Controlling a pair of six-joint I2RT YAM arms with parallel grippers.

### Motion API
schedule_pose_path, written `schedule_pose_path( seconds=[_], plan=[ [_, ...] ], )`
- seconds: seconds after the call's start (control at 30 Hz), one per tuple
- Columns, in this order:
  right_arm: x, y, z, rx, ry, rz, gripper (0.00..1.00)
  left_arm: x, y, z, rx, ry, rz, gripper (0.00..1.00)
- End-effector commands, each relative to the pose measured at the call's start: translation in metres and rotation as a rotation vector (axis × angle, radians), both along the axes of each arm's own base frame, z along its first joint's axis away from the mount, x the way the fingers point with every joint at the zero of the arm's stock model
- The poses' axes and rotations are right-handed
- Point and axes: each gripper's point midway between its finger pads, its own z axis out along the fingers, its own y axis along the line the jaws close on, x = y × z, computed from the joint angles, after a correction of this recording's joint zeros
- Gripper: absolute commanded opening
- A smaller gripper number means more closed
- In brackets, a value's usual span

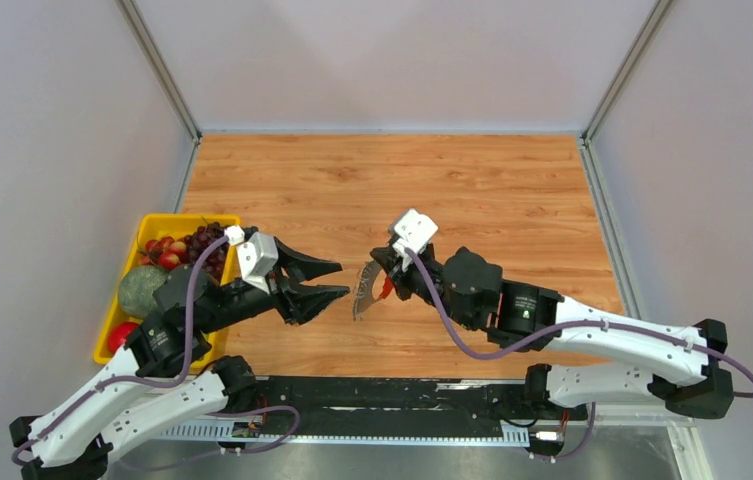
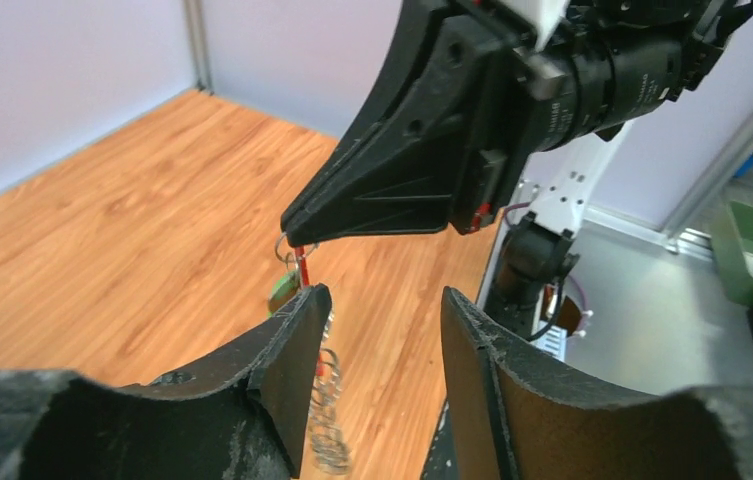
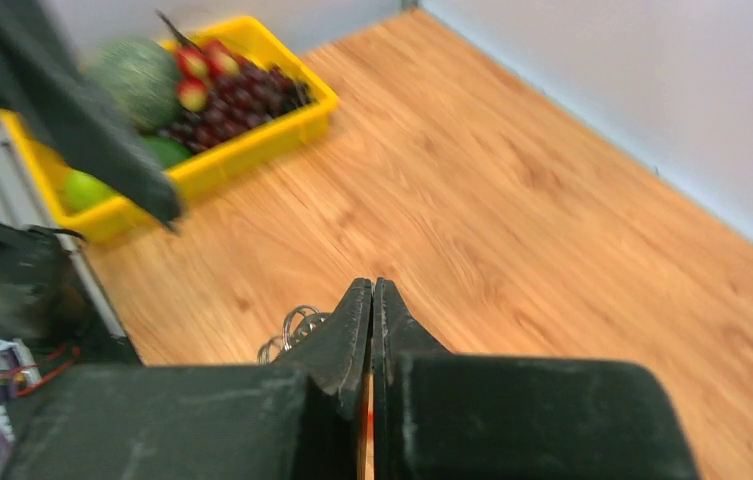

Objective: Put the keys on the keyring

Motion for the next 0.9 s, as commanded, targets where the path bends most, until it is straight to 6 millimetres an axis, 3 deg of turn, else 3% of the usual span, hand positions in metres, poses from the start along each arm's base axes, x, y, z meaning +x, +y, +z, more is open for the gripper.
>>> schedule_pose_path(
  seconds=[0.0, 0.23, 0.4, 0.6, 0.87],
  plan=[
    [0.024, -0.011, -0.035, 0.017, 0.174, -0.065, 0.00, 0.022, 0.006, -0.018, 0.052, 0.022, 0.121, 0.61],
    [0.041, -0.012, -0.097, -0.056, 0.332, -0.084, 0.00, 0.031, 0.011, -0.028, 0.067, 0.034, 0.176, 0.71],
    [0.045, -0.013, -0.131, -0.103, 0.429, -0.077, 0.00, 0.035, 0.011, -0.032, 0.075, 0.040, 0.196, 0.98],
    [0.044, -0.015, -0.173, -0.179, 0.549, -0.061, 0.00, 0.036, 0.012, -0.035, 0.082, 0.045, 0.207, 1.00],
    [0.077, -0.023, -0.219, -0.212, 0.674, -0.194, 0.00, 0.036, 0.013, -0.037, 0.081, 0.049, 0.212, 1.00]
  ],
)
